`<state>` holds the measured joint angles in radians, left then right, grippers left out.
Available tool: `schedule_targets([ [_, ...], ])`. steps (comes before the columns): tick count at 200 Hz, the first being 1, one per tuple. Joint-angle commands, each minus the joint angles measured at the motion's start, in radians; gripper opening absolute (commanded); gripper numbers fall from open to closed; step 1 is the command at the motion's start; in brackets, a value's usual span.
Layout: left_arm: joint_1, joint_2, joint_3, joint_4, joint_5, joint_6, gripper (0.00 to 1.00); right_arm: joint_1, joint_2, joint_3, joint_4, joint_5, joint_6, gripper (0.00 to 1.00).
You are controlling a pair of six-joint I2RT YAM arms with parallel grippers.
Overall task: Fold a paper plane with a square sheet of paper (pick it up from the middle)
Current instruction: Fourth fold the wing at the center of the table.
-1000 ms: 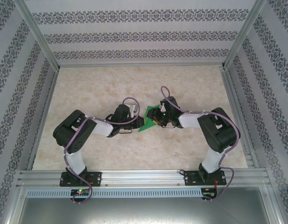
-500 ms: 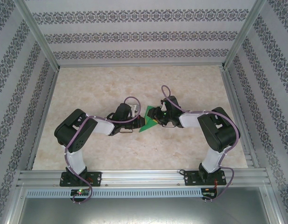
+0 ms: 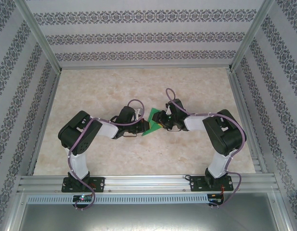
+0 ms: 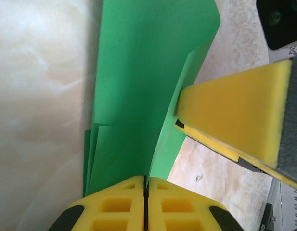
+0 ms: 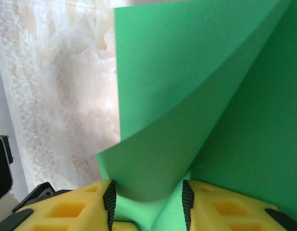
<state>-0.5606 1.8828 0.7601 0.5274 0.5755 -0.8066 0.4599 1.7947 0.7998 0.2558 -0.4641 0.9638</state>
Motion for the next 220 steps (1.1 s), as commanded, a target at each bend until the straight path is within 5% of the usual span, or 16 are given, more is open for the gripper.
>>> schedule_targets([
  [1, 0.010, 0.019, 0.031, -0.007, 0.042, -0.014, 0.11, -0.004, 0.032, 0.019, -0.054, 0.025, -0.022, 0.44],
  [147, 0.033, -0.026, -0.049, 0.084, -0.035, -0.086, 0.09, 0.007, 0.034, 0.021, -0.122, 0.062, -0.036, 0.48],
  [220, 0.037, -0.049, -0.049, 0.056, -0.031, -0.074, 0.14, 0.033, 0.072, 0.116, -0.352, 0.171, -0.074, 0.43],
])
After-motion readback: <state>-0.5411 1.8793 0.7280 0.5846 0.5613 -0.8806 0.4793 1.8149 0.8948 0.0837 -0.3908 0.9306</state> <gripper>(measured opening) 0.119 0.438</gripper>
